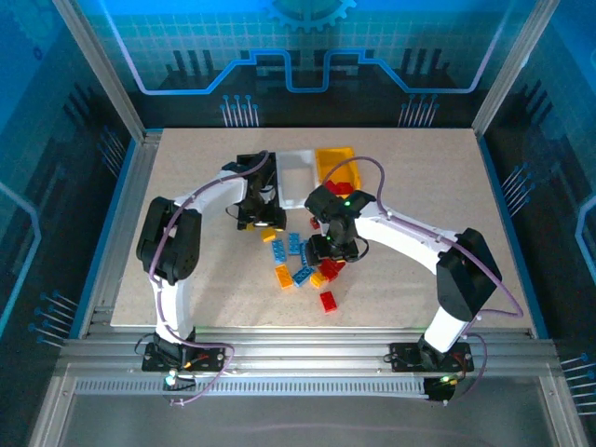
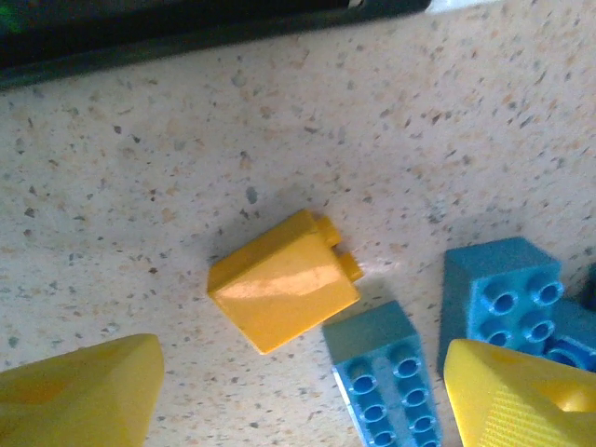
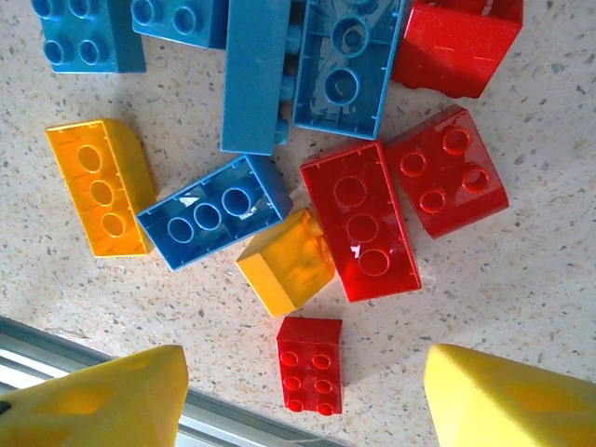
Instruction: Sort the legos into containers by color
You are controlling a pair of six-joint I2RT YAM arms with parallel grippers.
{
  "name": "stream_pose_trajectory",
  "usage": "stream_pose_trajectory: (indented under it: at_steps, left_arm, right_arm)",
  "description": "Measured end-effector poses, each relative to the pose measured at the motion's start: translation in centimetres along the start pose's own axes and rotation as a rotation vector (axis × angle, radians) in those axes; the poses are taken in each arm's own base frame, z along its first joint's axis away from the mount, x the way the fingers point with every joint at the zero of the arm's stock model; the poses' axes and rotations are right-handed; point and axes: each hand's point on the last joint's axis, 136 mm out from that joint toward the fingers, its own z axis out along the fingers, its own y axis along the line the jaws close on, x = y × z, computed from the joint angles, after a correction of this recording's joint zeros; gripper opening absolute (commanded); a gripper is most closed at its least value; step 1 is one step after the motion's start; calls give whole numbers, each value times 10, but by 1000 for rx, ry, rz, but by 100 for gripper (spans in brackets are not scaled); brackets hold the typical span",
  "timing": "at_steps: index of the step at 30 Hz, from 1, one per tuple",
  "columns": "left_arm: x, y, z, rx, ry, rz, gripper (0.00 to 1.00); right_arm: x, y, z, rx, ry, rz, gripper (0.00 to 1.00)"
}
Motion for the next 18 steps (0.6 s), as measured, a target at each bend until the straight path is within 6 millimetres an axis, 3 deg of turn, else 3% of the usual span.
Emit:
stream_pose_trajectory:
  at_steps: [6, 13, 18]
  left_arm:
    - [5, 0, 8, -35, 24, -54, 80]
    - [10, -1, 11, -66, 29, -87, 78]
    - [14, 0, 24, -91, 53, -98, 76]
  right_arm:
    - [6, -11, 12, -10, 25, 13, 70]
    - [7, -24, 12, -42, 26, 30, 69]
    - [6, -29, 11, -57, 20, 28, 70]
